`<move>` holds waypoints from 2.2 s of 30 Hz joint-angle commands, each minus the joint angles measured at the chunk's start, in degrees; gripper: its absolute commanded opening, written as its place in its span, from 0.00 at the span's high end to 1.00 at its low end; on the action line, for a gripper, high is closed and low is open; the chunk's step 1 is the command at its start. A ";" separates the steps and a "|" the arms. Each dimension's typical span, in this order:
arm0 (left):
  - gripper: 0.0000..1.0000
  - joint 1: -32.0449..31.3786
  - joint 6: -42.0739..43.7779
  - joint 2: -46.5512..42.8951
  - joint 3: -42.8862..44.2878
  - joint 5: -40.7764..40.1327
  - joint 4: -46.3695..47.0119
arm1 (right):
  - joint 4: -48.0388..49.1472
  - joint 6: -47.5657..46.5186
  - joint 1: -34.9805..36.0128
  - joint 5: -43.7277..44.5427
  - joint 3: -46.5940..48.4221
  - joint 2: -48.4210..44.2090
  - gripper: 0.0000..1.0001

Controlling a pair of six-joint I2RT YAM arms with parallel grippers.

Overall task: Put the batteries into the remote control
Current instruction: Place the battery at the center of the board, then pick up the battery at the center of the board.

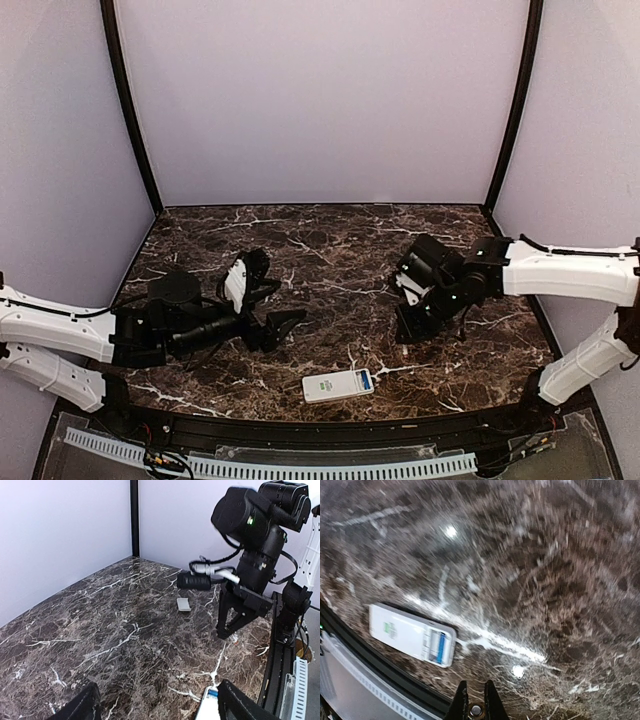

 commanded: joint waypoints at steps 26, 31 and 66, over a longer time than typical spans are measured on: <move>0.19 0.59 2.85 -3.57 -2.53 -4.62 -7.74 | 1.69 0.60 -0.71 -1.00 -2.19 27.93 0.77; 0.19 0.60 2.81 -4.20 -2.93 -4.54 -8.02 | 3.23 1.22 -0.57 -1.82 -4.20 25.42 0.72; 0.17 -1.12 17.93 11.33 3.17 14.23 -25.26 | 0.11 12.40 9.57 -0.70 -11.12 19.22 0.90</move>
